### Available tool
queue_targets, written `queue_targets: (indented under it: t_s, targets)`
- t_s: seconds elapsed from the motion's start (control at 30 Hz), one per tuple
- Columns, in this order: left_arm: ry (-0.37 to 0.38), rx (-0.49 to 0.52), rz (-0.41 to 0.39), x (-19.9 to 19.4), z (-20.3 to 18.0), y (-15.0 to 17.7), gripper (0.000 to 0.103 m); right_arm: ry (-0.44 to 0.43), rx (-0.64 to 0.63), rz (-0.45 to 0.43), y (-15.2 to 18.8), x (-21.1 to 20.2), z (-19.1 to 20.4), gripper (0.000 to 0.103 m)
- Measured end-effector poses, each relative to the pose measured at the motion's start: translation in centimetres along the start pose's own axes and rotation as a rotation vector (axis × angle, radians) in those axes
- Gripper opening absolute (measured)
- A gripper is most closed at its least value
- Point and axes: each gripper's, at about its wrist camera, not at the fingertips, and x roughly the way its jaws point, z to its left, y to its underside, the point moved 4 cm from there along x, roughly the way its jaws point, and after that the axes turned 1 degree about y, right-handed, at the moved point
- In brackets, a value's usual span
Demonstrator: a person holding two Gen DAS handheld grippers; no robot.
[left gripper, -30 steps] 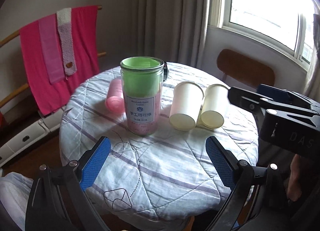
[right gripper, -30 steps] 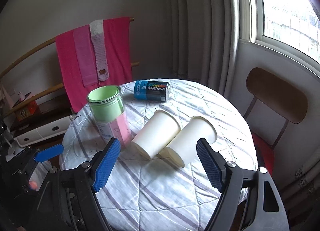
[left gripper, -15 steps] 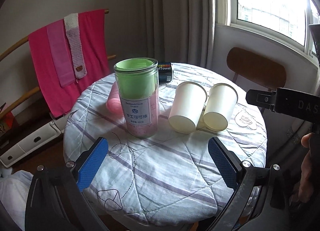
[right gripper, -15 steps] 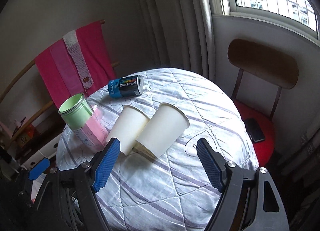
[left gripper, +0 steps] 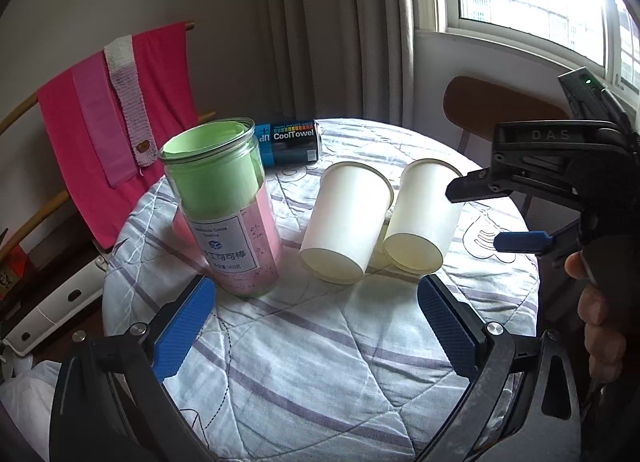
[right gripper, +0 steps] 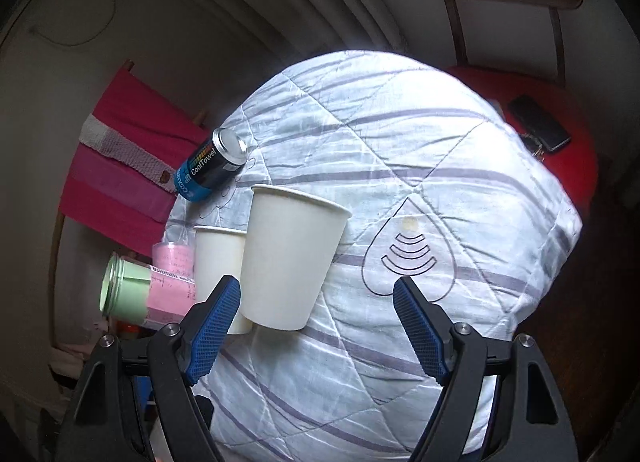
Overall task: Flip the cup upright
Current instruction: 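Move the right gripper to a lying white paper cup and grasp it, then turn the white paper cup rim-up with the right gripper and set it down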
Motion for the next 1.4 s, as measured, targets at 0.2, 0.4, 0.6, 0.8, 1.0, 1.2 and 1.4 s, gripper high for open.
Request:
queue_targets:
  t_s: [0.2,0.4,0.6,0.8,1.0,1.2,1.4]
  targets:
    - [0.000,0.008,0.015,1.3,-0.2,-0.3,0.103,-0.051,0.065,0.068,-1.6,3.1,-0.5,0.080]
    - [0.022,0.011,0.033,2.0,-0.6,-0.3,0.103,-0.103,0.038,0.062,-2.4,4.0,0.2,0.073]
    - [0.037,-0.003,0.043,2.1,-0.4,-0.1,0.103,-0.100,-0.078,-0.013,-1.9,2.7,1.3,0.067]
    - [0.051,-0.029,0.057,1.7,0.5,0.4,0.103,0.019,-0.278,-0.189,0.0,0.2,3.1,0.067]
    - [0.031,-0.053,0.074,1.0,2.9,1.6,0.103,0.104,-0.467,-0.273,3.2,-0.3,4.4,0.067]
    - [0.018,-0.084,0.084,0.3,4.8,2.7,0.103,0.208,-0.664,-0.357,6.5,-0.7,5.8,0.067]
    - [0.026,-0.109,0.074,-0.8,5.6,2.9,0.103,0.237,-0.694,-0.344,7.9,-0.9,6.2,0.068]
